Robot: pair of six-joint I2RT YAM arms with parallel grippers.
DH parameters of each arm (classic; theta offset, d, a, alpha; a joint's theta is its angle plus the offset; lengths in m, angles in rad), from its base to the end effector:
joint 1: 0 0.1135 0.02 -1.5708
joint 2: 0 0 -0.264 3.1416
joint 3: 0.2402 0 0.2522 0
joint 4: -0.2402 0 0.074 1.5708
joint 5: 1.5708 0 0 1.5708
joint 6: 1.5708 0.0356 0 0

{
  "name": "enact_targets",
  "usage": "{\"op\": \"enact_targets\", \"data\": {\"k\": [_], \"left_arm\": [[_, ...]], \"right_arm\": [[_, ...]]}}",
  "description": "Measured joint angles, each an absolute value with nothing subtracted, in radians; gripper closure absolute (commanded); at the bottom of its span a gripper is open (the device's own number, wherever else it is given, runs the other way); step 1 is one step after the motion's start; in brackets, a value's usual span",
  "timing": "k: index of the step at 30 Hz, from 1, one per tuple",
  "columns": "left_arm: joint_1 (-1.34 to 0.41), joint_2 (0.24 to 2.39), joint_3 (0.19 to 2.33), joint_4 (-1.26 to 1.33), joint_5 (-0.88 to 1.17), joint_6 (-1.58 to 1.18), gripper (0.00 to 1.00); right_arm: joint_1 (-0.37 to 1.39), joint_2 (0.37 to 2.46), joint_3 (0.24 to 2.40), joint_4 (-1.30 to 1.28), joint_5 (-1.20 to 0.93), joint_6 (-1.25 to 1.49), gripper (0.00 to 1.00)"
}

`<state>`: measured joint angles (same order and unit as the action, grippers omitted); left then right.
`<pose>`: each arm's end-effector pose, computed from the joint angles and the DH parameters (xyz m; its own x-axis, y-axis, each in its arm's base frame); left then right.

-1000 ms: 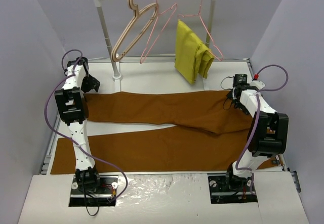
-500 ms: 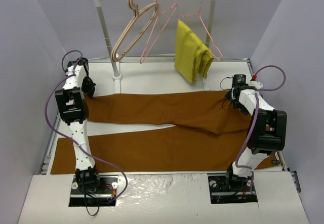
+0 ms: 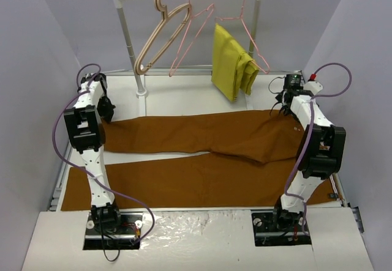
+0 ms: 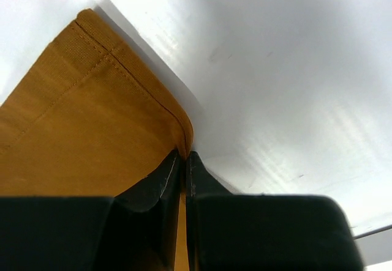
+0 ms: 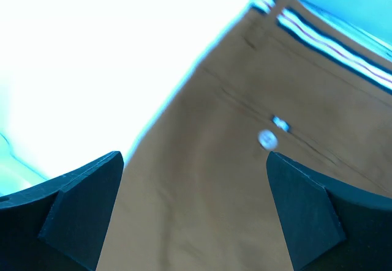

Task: Place the trousers on the hanger
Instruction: Fold the trousers at the center of the board.

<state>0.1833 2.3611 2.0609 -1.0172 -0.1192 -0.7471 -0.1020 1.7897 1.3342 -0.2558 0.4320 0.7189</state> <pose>0.4778 0.0929 0.1783 -0.5554 -0.7892 -0.2621 -0.8011 0.5924 -0.0859 0.4006 -0.0560 0.2479 -0.2200 0.6237 -0.7501 0.7347 0.6118 0.2932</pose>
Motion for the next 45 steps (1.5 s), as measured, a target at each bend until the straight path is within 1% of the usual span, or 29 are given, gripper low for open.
{"op": "enact_targets", "data": {"k": [4, 8, 11, 15, 23, 26, 30, 32, 33, 41, 42, 44, 45], "left_arm": [[0.186, 2.3, 1.976, -0.998, -0.125, -0.724, 0.98], [0.186, 2.239, 1.949, -0.989, -0.123, -0.709, 0.98], [0.186, 2.186, 1.943, -0.976, -0.115, -0.704, 0.98], [0.186, 2.099, 1.914, -0.955, -0.094, -0.691, 0.98], [0.188, 1.942, 1.825, -0.92, -0.057, -0.682, 0.98], [0.196, 1.895, 1.792, -0.912, -0.043, -0.68, 0.98], [0.22, 1.836, 1.755, -0.888, -0.009, -0.681, 0.98], [0.233, 1.788, 1.718, -0.865, 0.018, -0.683, 0.98], [0.242, 1.758, 1.699, -0.857, 0.036, -0.684, 0.98], [0.279, 1.564, 1.62, -0.796, 0.134, -0.685, 0.98], [0.282, 1.541, 1.604, -0.785, 0.142, -0.685, 0.98], [0.286, 1.5, 1.575, -0.77, 0.155, -0.685, 0.98], [0.287, 1.487, 1.568, -0.769, 0.159, -0.685, 0.98]], "right_arm": [[-0.123, 1.893, 1.451, -0.262, 0.434, 0.749, 0.0], [-0.151, 2.01, 1.539, -0.268, 0.427, 0.781, 0.03], [-0.163, 2.094, 1.578, -0.27, 0.425, 0.796, 0.05], [-0.168, 2.186, 1.612, -0.282, 0.422, 0.812, 0.06], [-0.177, 2.222, 1.676, -0.295, 0.404, 0.825, 0.09], [-0.181, 2.222, 1.676, -0.296, 0.395, 0.83, 0.14], [-0.185, 2.222, 1.676, -0.298, 0.388, 0.826, 0.23], [-0.188, 2.222, 1.675, -0.3, 0.379, 0.817, 0.26], [-0.19, 2.222, 1.676, -0.3, 0.374, 0.81, 0.3], [-0.208, 2.22, 1.672, -0.307, 0.337, 0.77, 0.52], [-0.211, 2.218, 1.67, -0.307, 0.331, 0.765, 0.57], [-0.218, 2.214, 1.666, -0.308, 0.321, 0.752, 0.63], [-0.222, 2.21, 1.661, -0.308, 0.313, 0.748, 0.7]]}}
